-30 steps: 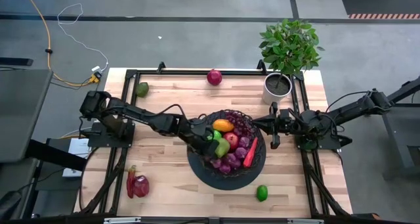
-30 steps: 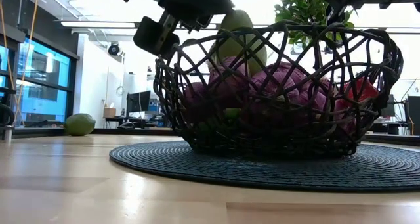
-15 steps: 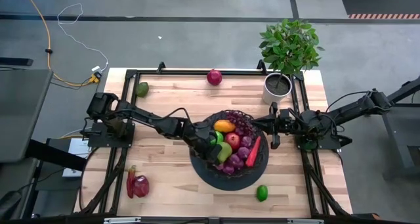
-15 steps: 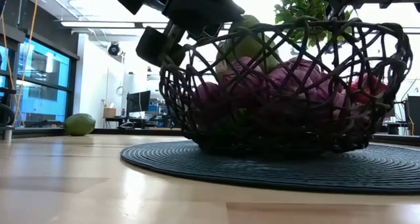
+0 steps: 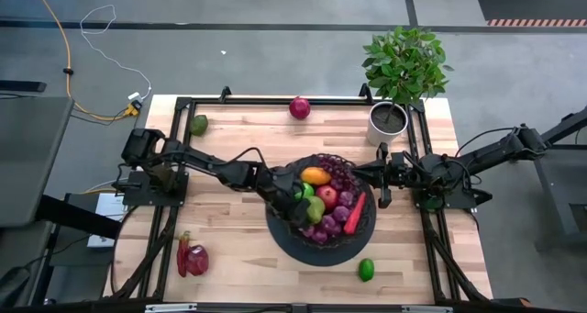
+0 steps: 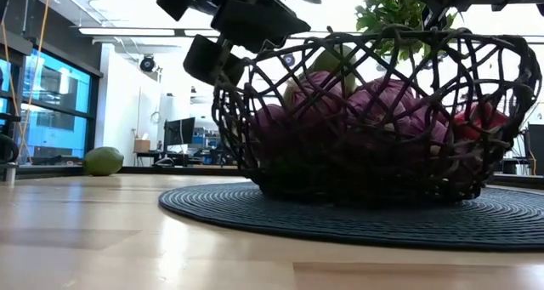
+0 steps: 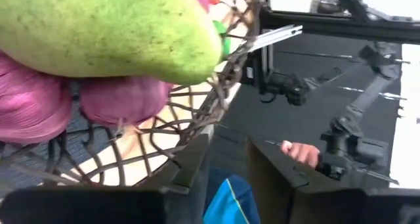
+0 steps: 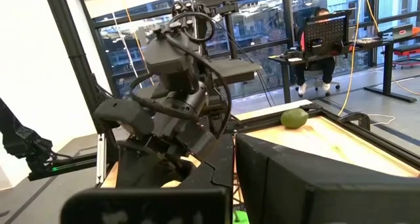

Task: Build produce basket
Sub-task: Put the green lime into the basket

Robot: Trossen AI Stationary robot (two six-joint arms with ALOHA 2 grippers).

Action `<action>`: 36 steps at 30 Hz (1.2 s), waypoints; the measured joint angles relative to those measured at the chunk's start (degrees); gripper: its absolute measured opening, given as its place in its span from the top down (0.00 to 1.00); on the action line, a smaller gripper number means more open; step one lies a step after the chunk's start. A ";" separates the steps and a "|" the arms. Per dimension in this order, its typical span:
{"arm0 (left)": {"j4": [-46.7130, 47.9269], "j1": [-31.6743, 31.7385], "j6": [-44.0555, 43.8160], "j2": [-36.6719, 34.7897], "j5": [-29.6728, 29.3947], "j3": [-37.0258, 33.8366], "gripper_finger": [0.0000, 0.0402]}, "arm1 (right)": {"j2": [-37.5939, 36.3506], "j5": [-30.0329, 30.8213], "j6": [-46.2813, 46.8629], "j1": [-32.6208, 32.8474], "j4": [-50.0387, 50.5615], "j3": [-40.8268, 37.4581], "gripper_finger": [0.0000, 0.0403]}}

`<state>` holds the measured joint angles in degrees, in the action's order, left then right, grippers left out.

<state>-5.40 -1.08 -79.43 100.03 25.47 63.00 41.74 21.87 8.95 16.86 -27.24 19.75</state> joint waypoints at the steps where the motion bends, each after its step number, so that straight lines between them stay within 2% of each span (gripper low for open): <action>1: -0.74 0.40 0.08 0.00 0.88 0.00 0.75 | 0.00 0.00 0.00 0.00 0.00 0.00 1.00; 9: -2.12 4.82 0.39 -2.40 9.23 -0.13 0.63 | 0.00 0.00 0.00 0.00 -0.01 0.00 1.00; 13: -1.44 8.21 4.25 -6.47 9.27 -0.11 0.60 | 0.00 0.00 0.00 0.00 -0.21 0.00 1.00; 16: 0.51 11.59 11.28 -11.18 7.69 -0.10 0.60 | -0.02 -0.04 -0.08 0.00 -0.48 0.00 1.00; 19: 4.47 14.74 20.38 -17.38 1.47 -0.07 0.59 | 0.00 -0.97 -1.57 0.00 -1.39 0.01 1.00; 21: 6.93 15.85 28.12 -21.84 -5.11 -0.07 0.59 | -0.02 -1.07 -1.92 0.00 -2.39 0.02 1.00; 27: 7.38 13.62 47.87 -36.60 -24.69 -5.04 0.59 | -0.01 -1.08 -1.92 0.00 -5.00 0.02 1.00; 31: -0.28 9.46 53.11 -45.90 -35.11 -15.21 0.59 | 0.00 -1.07 -1.93 0.00 -6.13 0.02 1.00; 36: -15.57 4.58 54.61 -56.37 -42.67 -32.44 0.59 | -0.02 0.46 -1.92 0.00 -7.72 0.02 1.00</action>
<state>-20.96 3.50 -24.82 43.66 -17.20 30.56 41.71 22.33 7.03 16.86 -34.96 19.77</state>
